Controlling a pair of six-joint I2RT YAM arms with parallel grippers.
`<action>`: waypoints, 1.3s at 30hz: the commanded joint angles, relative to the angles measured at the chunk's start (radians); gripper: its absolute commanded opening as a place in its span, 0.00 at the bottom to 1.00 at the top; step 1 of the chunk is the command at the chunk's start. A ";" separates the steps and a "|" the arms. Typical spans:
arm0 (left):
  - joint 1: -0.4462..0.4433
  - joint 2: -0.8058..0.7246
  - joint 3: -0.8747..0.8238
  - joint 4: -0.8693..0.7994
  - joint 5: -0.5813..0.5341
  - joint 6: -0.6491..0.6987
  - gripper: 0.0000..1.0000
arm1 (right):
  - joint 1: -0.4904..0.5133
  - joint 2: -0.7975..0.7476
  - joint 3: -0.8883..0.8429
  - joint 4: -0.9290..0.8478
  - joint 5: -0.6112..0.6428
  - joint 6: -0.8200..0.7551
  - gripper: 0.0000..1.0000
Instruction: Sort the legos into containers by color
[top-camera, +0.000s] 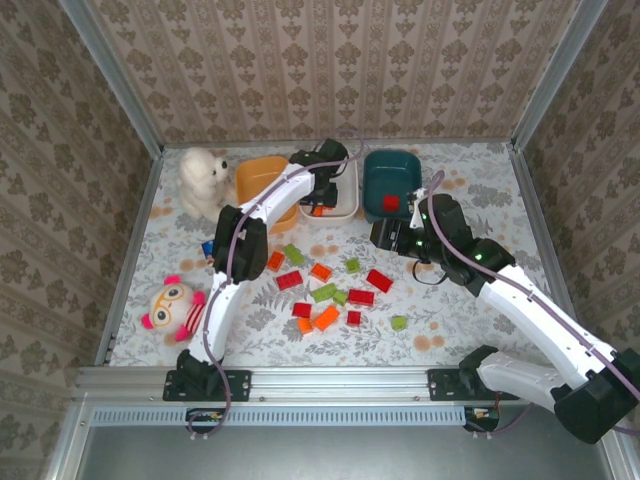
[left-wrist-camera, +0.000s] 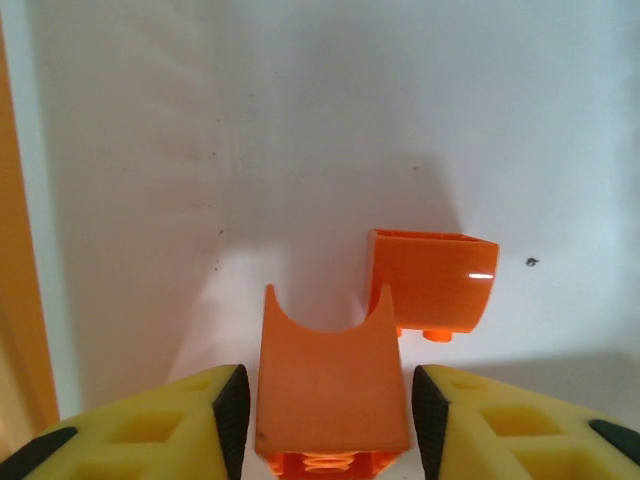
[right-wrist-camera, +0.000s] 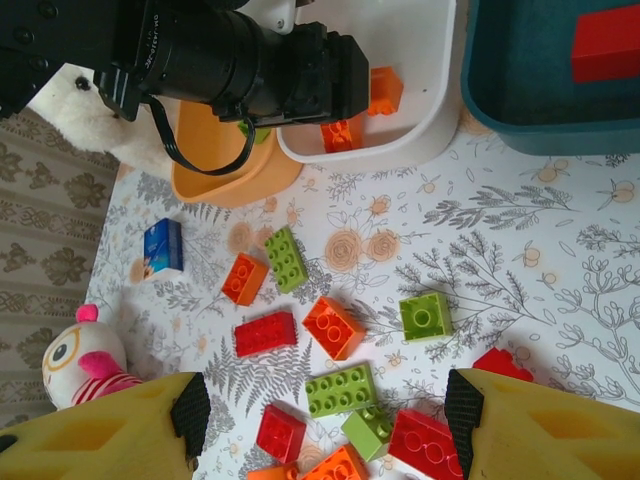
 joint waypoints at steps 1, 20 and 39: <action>-0.002 0.004 0.072 -0.039 0.020 -0.005 0.54 | -0.006 0.015 0.049 -0.032 -0.017 -0.041 0.67; 0.304 -1.019 -0.776 0.128 0.133 -0.231 0.75 | 0.468 0.707 0.505 -0.171 0.108 -0.190 0.85; 0.354 -1.857 -1.151 -0.111 0.255 -0.204 0.80 | 0.494 1.236 0.980 -0.476 0.281 -0.012 0.95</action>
